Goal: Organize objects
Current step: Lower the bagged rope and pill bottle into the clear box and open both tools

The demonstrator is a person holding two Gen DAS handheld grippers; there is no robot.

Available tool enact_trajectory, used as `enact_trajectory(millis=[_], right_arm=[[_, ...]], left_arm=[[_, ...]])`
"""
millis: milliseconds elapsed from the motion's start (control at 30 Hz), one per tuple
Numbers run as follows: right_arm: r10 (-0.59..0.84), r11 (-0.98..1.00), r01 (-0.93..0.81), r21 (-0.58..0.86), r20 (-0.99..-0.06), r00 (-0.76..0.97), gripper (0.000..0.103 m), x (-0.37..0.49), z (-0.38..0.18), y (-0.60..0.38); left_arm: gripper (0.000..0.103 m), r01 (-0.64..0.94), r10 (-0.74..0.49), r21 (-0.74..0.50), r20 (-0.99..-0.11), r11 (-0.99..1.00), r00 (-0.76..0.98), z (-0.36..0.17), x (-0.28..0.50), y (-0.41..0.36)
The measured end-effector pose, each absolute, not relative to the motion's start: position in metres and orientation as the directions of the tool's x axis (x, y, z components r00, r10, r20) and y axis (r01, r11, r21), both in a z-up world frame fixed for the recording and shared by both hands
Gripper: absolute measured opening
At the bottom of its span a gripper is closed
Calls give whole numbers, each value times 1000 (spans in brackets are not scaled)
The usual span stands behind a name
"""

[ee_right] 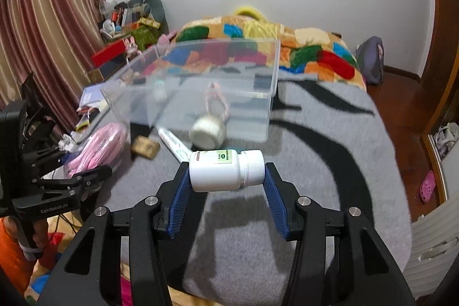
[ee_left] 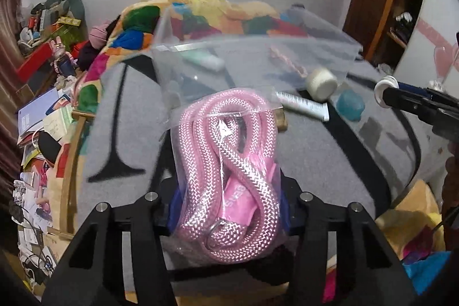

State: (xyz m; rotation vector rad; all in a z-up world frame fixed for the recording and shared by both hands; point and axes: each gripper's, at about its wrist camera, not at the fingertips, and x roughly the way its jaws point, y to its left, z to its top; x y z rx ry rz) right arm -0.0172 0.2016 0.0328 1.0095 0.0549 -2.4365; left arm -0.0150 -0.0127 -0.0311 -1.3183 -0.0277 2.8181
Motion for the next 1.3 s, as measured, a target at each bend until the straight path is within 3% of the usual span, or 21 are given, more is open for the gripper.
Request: enact_trajectory(millis=[533, 1300], right_arm=[[-438, -883, 452, 130, -580, -688, 47, -58, 82, 168], [-373, -851, 522, 61, -769, -519, 47, -143, 25, 91]], left_arm=[[52, -5, 84, -126, -631, -992, -771, 51, -54, -44], [52, -24, 108, -120, -770, -993, -629, 6, -163, -32]])
